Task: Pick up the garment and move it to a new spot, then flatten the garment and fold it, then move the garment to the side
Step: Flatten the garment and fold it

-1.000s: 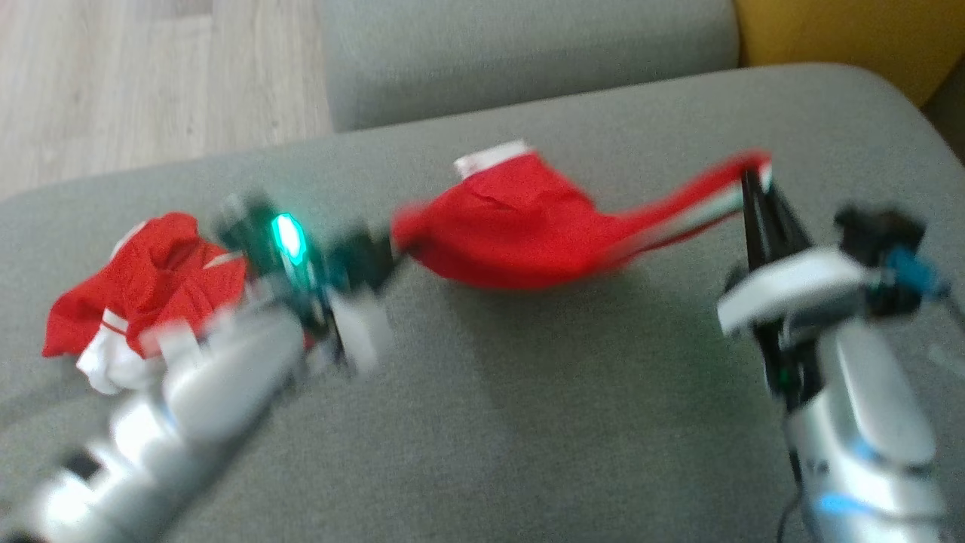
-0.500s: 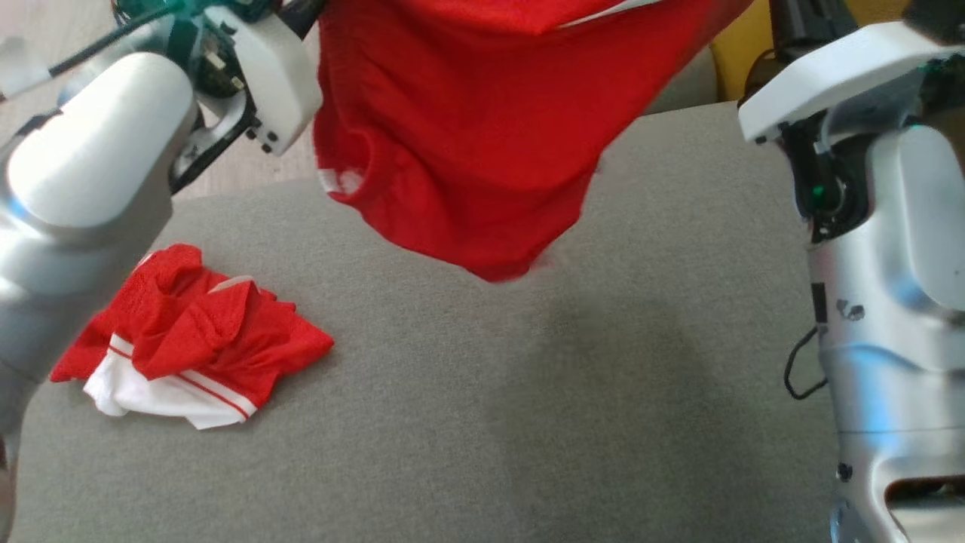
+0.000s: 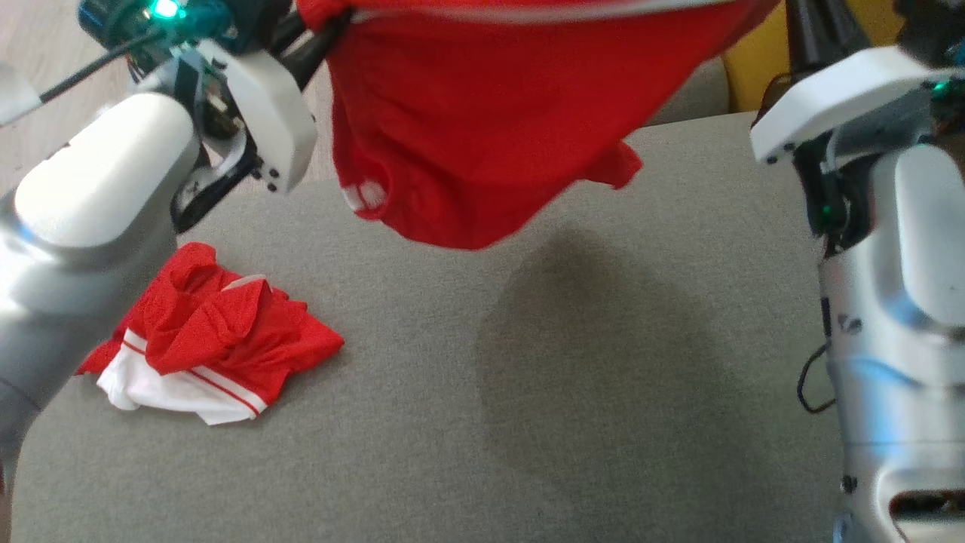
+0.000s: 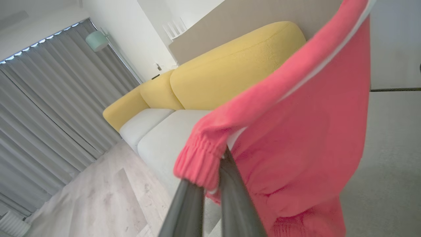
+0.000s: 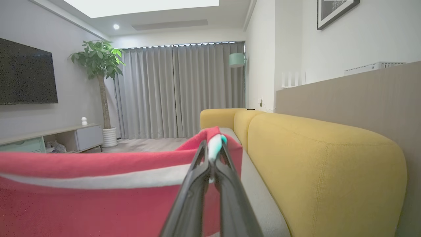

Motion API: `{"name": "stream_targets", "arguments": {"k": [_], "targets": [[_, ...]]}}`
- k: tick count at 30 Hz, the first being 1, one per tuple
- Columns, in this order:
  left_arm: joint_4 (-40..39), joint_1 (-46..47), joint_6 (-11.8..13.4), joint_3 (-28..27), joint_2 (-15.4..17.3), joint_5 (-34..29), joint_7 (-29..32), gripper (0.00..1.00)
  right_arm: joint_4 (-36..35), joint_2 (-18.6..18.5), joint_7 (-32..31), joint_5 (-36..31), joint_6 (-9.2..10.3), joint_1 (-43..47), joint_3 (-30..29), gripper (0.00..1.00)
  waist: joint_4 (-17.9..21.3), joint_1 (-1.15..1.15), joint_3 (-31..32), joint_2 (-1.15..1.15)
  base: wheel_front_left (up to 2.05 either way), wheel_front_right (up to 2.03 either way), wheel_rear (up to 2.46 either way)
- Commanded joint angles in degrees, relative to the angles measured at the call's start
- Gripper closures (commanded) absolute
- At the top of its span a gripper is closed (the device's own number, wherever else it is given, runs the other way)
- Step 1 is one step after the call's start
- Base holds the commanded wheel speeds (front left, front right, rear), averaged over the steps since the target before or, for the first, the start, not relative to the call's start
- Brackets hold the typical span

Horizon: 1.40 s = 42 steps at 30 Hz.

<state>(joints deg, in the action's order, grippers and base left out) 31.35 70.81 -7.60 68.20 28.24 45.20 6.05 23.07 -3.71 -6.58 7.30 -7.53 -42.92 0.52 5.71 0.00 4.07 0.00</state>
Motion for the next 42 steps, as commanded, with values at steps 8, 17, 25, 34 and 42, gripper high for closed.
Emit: {"name": "stream_targets", "arguments": {"k": [8,17,25,34,42], "targets": [[-6.1,2.4,0.1,-2.3,5.0,5.7,3.3,1.00,-7.2,0.8,-3.8,-2.3,0.04,1.6,0.3,1.00,0.6,0.00,-3.0,0.00,0.00,0.00,0.00],[-2.9,11.5,0.1,-2.4,4.1,2.5,3.3,1.00,-2.3,0.8,-4.4,-6.0,0.04,-10.7,-3.3,1.00,0.9,0.00,-16.1,0.00,0.00,0.00,0.00],[11.5,26.3,1.8,-4.8,-1.7,-5.5,-8.9,1.00,14.3,0.8,8.3,-7.5,0.04,-32.6,-11.1,1.00,1.4,0.00,-27.0,0.00,0.00,0.00,0.00],[22.5,28.9,2.1,-4.1,-8.7,-9.0,-20.0,1.00,32.5,0.8,19.6,-11.7,0.04,-39.0,-14.4,1.00,2.0,0.00,-33.0,0.00,0.00,0.00,0.00],[22.7,18.5,0.2,1.6,-10.7,-10.7,-21.0,1.00,45.3,-0.4,18.6,-17.3,0.04,-34.1,-10.7,1.00,1.6,0.00,-34.2,0.00,0.00,0.00,0.00]]}}
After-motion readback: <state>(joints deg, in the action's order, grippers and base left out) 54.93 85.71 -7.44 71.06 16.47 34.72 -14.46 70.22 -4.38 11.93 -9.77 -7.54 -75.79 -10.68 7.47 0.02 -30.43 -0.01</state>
